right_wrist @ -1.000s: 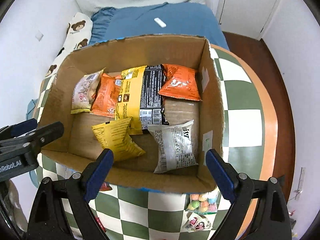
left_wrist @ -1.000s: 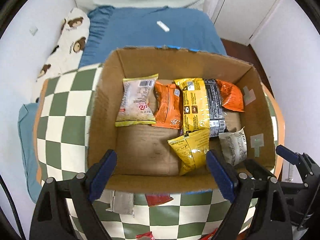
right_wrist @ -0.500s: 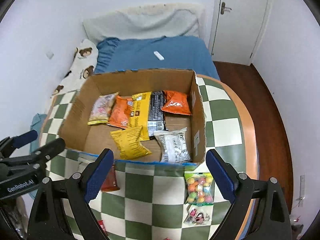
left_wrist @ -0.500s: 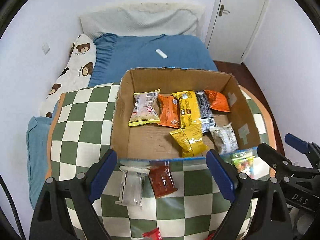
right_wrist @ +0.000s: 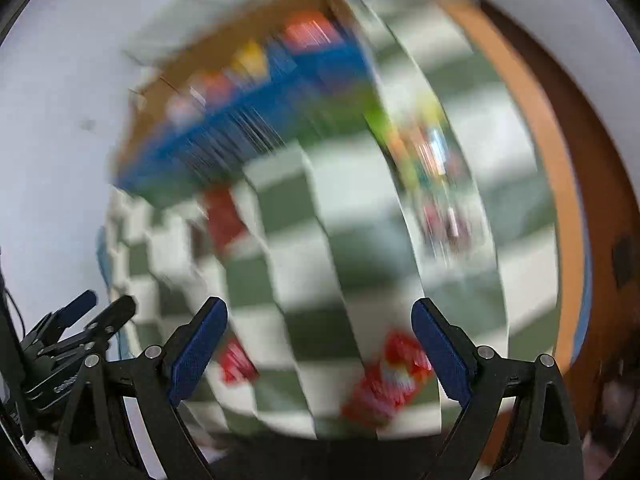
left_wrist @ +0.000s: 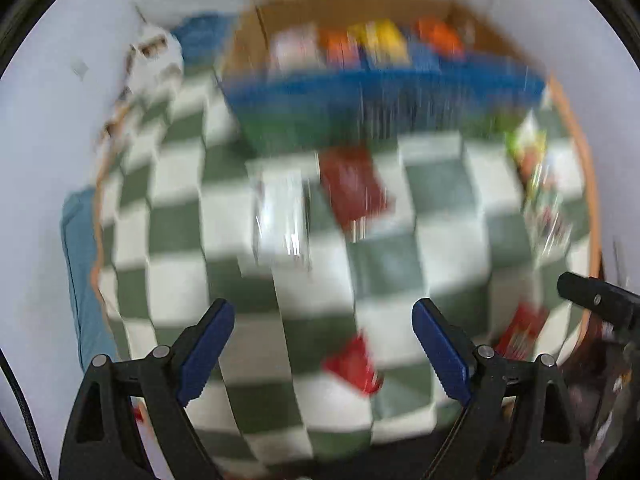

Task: Organize snacks
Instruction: 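Grasp the small red triangle packet with the left gripper while the right grasps the red spicy-strip packet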

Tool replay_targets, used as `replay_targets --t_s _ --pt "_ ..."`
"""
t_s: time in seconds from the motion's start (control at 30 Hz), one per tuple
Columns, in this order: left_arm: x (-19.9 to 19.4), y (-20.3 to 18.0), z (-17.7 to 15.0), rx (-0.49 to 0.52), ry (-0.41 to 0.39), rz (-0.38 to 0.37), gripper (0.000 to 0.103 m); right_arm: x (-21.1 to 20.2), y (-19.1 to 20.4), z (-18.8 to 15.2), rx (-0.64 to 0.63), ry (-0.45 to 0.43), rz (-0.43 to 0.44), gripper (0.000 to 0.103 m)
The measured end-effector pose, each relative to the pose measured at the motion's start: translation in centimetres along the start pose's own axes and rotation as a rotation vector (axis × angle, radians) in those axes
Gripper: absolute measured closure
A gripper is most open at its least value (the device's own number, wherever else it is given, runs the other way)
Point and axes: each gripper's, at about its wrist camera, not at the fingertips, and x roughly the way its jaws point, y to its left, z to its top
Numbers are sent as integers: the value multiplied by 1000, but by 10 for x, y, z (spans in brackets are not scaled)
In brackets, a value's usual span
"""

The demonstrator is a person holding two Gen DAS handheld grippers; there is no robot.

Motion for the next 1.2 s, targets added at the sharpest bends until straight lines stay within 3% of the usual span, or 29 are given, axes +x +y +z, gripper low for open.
replay_targets --t_s 0.1,0.2,0.33,0.4,0.47,0.6,0.67,0.77,1.03,1.2 --pt "37 -5 -26 24 106 -8 12 50 -37 -32 91 121 -40 8" --pt "71 4 -46 -37 219 -78 12 90 -55 -51 155 196 -70 10" --pt "92 18 -55 -123 275 -121 12 114 -46 -56 132 171 -137 12" --pt "95 20 -55 -144 288 -142 12 114 -29 -56 52 125 -174 23" --pt "99 20 -55 -166 304 -187 12 110 -12 -54 -34 92 -173 50" --pt "117 13 -50 -205 351 -261 16 98 22 -43 -196 27 -190 50" --pt "128 9 -48 -224 376 -302 43 97 37 -35 -265 20 -194 50" --pt "144 -1 -49 -186 405 -264 61 105 49 -25 -309 57 -181 44" --pt "125 -10 -28 -133 300 -209 65 99 36 -28 -246 118 -130 31" --pt "125 -18 -13 -127 245 -158 65 114 44 -36 -261 116 -202 27"
